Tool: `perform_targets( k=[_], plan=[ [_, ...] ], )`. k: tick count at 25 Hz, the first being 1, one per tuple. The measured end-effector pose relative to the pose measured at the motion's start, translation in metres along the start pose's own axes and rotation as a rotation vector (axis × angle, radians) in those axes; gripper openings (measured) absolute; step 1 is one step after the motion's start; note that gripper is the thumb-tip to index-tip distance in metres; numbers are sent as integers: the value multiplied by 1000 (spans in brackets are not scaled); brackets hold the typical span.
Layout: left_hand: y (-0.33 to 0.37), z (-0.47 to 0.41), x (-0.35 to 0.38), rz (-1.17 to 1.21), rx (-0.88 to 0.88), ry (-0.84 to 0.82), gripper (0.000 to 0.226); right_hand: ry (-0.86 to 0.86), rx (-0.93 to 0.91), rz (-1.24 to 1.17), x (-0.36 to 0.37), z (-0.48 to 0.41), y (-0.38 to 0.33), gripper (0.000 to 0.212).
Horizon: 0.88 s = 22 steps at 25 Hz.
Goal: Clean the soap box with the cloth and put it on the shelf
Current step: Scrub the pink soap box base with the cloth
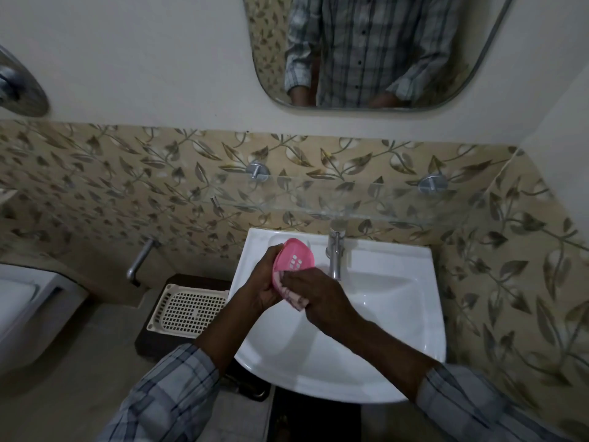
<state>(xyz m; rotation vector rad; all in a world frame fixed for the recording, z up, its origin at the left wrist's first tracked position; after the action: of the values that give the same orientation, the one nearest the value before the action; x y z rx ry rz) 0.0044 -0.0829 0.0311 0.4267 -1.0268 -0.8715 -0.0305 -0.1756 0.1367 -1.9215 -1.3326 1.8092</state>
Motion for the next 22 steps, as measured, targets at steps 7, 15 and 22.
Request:
perform_targets(
  k=[7,15,22],
  plan=[
    [-9,6,15,59,-131,-143,43,0,-353,62,-9,2,-7,32],
    [-6,-7,18,-17,37,3,52,382,83,265,-24,-33,9,23],
    [10,-5,9,-25,206,-7,54,-33,871,-26,-35,-47,96,17]
  ],
)
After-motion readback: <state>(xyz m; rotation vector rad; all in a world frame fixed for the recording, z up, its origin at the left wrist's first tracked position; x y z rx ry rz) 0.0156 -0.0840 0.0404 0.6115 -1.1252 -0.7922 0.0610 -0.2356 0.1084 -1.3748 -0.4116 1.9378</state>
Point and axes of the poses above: each hand's wrist, its own z-axis away from the middle knuckle, its own x-axis out of the palm, y = z × x, the point moved 9 cm from there along -z, towards the middle knuckle, and after that the axes turned 15 degrees about x, right-handed, at the moved point
